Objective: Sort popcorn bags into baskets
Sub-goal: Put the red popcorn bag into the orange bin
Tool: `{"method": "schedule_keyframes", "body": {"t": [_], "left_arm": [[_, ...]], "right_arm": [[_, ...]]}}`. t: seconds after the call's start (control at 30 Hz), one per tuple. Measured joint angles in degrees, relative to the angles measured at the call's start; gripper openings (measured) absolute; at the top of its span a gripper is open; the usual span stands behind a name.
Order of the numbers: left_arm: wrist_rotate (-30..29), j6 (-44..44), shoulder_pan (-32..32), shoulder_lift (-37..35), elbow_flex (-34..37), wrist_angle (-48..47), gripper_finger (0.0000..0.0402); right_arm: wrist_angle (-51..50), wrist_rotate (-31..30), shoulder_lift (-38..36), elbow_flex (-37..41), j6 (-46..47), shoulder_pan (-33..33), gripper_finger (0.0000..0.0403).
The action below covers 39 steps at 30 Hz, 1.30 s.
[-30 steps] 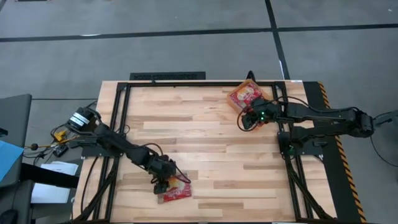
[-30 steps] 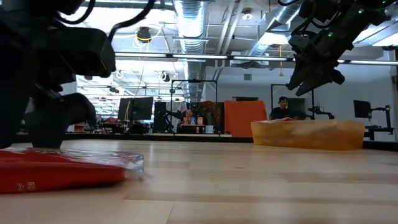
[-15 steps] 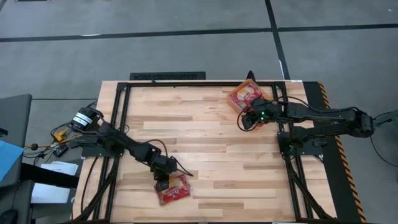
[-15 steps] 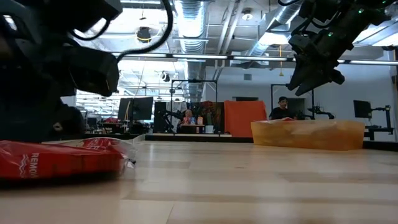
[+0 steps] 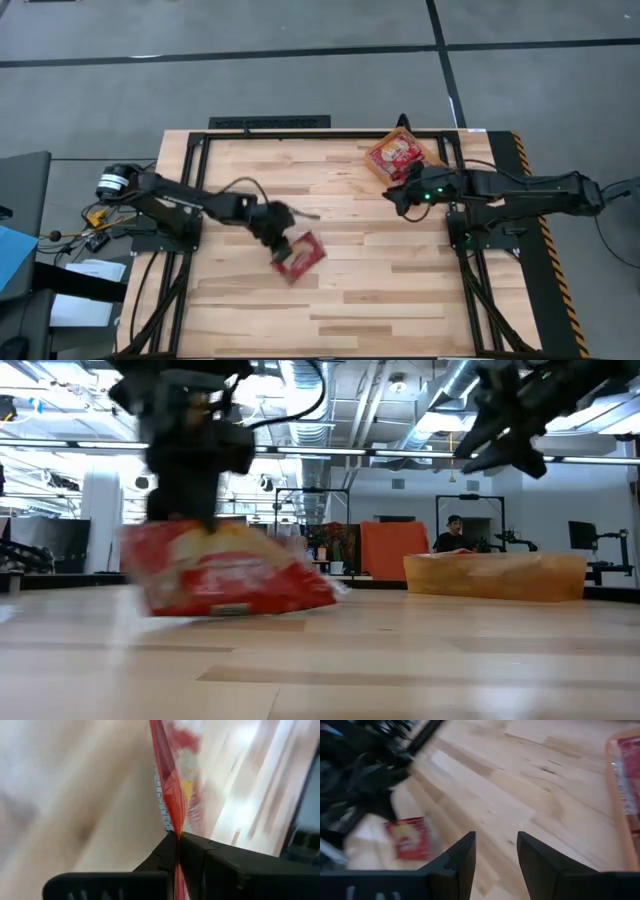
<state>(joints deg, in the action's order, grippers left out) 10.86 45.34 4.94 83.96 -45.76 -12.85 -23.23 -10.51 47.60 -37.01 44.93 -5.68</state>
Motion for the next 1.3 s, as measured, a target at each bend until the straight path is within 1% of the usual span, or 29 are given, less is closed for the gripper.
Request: {"method": "schedule_keyframes", "body": {"t": [0.2, 0.37, 0.47, 0.67, 0.73, 0.83, 0.93, 1.03, 1.13, 1.23, 1.3], "left_arm": [[-0.19, -4.32, -6.69, -0.43, -5.51, 0.49, 0.0000], [-0.34, -7.16, -10.72, -0.43, -11.04, 0.54, 0.0000], [-1.26, -8.35, -12.53, -0.46, -15.36, 0.64, 0.0000], [-3.79, -11.67, -15.45, -0.50, -24.65, 0.81, 0.0000], [-4.95, -12.69, -16.17, -0.54, -27.25, 0.87, 0.0000], [-5.86, -14.11, -17.08, -0.57, -30.06, 0.88, 0.0000], [-5.60, -14.76, -17.51, -0.65, -31.56, 0.95, 0.0000], [-4.77, -15.07, -17.49, -0.68, -31.71, 0.49, 0.0000], [-3.87, -16.69, -17.46, -0.68, -31.71, -2.54, 0.0000], [-7.06, -21.32, -17.36, -0.68, -31.69, -9.91, 0.0000], [-9.60, -25.64, -17.38, -0.68, -31.70, -14.48, 0.0000]], "right_arm": [[0.06, -1.57, -5.85, -0.05, 2.97, 3.55, 0.0156], [-0.16, -2.06, -6.27, -0.07, 4.54, 7.01, 0.0162], [0.27, -4.92, -4.77, -0.07, 6.30, 8.84, 0.0185], [5.63, -10.07, -1.50, -0.07, 7.61, 10.77, 0.0257], [8.16, -11.15, -0.37, -0.07, 8.28, 11.12, 0.0272], [11.62, -12.17, 1.51, -0.07, 8.78, 11.25, 0.0284], [12.23, -12.33, 3.28, -0.07, 4.55, 11.22, 0.0285], [13.46, -12.26, 4.76, -0.07, -6.79, 11.44, 0.0286], [13.84, -12.16, 6.38, -0.07, -14.63, 11.90, 0.0286], [15.30, -11.91, 8.95, -0.09, -19.69, 11.59, 0.0286], [17.02, -11.48, 11.08, -0.08, -20.78, 11.11, 0.0286]]}}
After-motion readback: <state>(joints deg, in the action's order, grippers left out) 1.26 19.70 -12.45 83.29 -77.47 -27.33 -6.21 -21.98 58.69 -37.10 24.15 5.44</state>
